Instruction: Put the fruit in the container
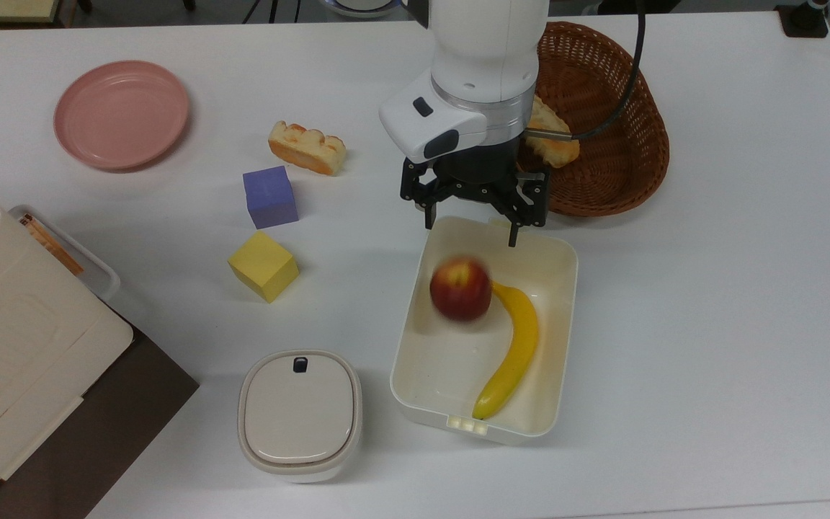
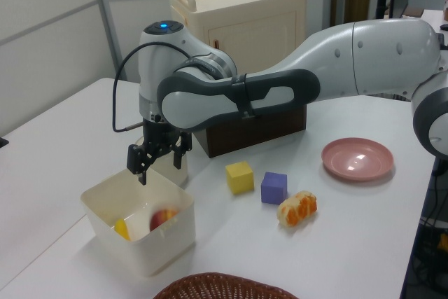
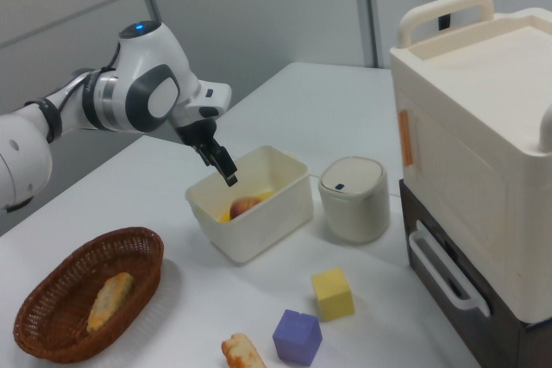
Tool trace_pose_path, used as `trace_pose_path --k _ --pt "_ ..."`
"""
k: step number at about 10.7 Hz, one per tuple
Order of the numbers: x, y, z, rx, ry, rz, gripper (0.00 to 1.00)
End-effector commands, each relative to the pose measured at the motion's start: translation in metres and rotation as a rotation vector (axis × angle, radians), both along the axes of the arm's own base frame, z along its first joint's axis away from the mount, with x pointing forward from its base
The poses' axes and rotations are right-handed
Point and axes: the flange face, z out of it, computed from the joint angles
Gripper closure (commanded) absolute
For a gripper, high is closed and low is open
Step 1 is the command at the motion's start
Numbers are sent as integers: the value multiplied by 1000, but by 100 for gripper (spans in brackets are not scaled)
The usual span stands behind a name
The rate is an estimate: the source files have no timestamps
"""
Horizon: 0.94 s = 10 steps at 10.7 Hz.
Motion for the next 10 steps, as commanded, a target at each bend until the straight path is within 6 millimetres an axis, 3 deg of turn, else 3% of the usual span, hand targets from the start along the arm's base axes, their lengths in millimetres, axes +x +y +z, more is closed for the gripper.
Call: trace_pose_path --k 1,3,6,7,10 --pt "-5 2 -6 -6 4 -15 0" --pt "-9 -6 4 -60 6 21 0" --pt "-36 -35 5 -225 229 245 0" --pt "-41 -59 4 -230 298 285 0" --pt "-43 -106 15 -207 314 276 0"
